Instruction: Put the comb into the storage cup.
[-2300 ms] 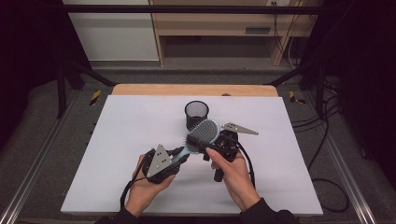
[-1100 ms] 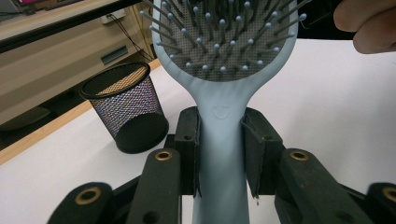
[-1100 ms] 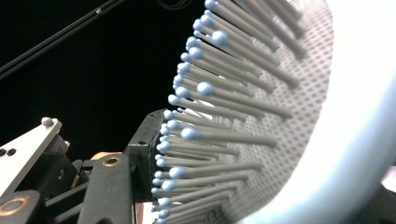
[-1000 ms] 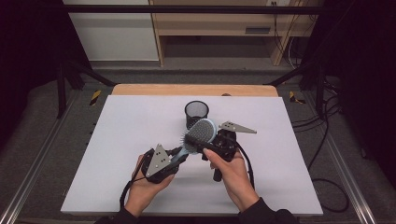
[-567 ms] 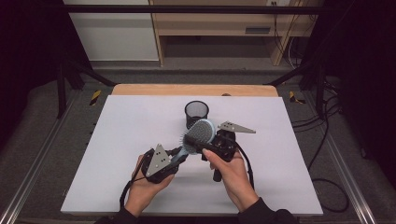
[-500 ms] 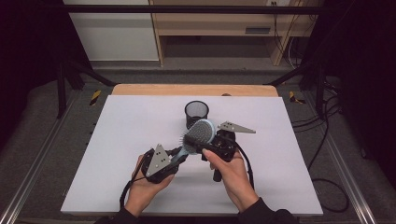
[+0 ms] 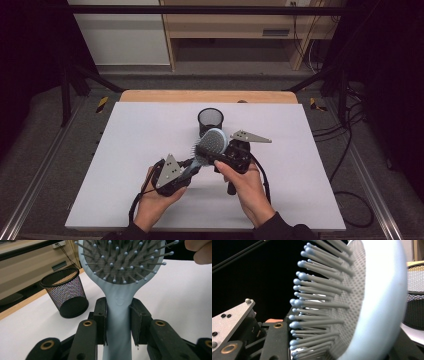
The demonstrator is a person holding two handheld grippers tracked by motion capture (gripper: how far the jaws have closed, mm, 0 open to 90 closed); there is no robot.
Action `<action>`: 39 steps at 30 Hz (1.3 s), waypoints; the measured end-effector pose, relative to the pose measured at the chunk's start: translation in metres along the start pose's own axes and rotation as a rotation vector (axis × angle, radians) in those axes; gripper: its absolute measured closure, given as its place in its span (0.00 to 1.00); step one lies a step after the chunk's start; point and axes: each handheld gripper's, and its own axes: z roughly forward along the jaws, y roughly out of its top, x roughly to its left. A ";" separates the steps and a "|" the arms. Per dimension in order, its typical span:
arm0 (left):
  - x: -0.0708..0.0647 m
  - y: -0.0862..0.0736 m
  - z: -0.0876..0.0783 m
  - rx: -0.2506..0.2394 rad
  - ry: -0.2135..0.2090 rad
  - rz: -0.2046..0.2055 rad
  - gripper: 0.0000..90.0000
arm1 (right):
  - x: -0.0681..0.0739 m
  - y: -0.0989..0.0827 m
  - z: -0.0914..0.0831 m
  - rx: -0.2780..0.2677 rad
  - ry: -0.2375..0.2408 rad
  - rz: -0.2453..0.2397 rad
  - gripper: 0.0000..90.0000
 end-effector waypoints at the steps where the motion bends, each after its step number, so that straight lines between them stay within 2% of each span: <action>1: 0.000 0.000 0.000 0.000 0.000 0.000 0.77 | 0.000 0.000 0.000 0.000 0.000 0.000 0.55; 23: 0.004 -0.007 0.000 0.005 -0.008 -0.050 0.77 | 0.002 -0.002 0.009 0.007 -0.005 0.005 0.56; 29: 0.003 -0.008 0.003 0.004 -0.009 -0.054 0.77 | 0.000 -0.003 0.009 0.008 -0.013 0.016 0.57; 32: 0.003 -0.009 0.003 -0.003 -0.010 -0.071 0.76 | -0.002 -0.004 0.007 0.002 -0.009 0.031 0.57; 35: 0.003 -0.009 0.004 -0.017 -0.001 -0.089 0.71 | -0.003 -0.004 0.006 -0.004 -0.016 0.034 0.57; 39: 0.005 -0.013 0.004 -0.032 0.006 -0.121 0.53 | -0.011 -0.001 0.004 -0.020 -0.041 0.050 0.57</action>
